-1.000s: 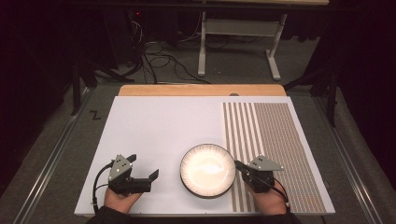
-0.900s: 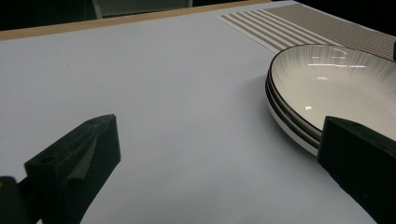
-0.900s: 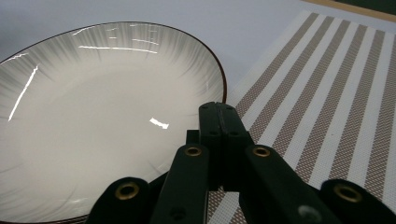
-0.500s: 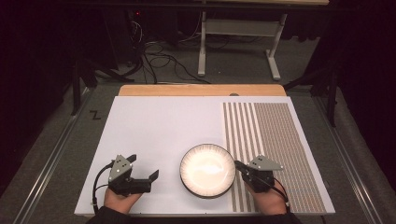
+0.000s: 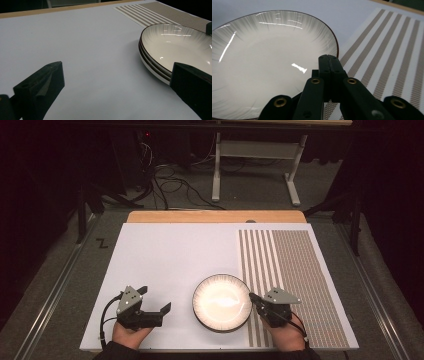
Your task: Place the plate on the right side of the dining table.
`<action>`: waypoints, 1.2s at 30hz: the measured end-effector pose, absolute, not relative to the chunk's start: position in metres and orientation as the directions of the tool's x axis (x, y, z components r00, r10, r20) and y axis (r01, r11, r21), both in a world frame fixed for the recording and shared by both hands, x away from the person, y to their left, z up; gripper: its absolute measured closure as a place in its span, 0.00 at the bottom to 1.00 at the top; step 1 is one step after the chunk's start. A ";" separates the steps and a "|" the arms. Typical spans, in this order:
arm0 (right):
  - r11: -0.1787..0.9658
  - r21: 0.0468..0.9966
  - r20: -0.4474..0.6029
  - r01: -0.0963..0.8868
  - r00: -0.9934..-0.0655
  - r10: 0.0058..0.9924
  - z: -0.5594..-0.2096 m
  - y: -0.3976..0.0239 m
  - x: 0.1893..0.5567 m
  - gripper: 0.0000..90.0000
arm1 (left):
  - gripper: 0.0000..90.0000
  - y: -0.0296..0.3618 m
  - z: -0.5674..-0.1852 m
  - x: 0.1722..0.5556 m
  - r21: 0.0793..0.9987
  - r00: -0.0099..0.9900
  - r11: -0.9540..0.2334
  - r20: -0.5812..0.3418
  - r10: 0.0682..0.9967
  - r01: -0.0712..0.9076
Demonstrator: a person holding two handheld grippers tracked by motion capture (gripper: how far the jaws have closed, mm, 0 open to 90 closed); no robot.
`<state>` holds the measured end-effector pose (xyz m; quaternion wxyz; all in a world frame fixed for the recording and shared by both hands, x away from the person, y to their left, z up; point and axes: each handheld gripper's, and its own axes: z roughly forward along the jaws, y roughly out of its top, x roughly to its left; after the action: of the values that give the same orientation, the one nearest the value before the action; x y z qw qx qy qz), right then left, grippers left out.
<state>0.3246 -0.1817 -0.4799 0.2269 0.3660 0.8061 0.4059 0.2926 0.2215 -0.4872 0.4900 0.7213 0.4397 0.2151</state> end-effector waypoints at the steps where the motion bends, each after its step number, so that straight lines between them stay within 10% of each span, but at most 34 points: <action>1: 0.411 0.822 -0.087 0.395 -0.625 0.776 -0.479 -0.181 0.324 1.00 | 0.01 0.222 -0.487 0.292 0.897 0.520 -0.132 -0.121 0.846 0.423; 36: 0.391 0.817 -0.059 0.424 -0.613 0.788 -0.484 -0.185 0.325 1.00 | 0.02 0.221 -0.487 0.292 0.898 0.527 -0.121 -0.136 0.839 0.424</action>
<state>0.3255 -0.1853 -0.4836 0.2257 0.3773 0.8030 0.4024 0.2925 0.2206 -0.4870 0.4967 0.7187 0.4393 0.2092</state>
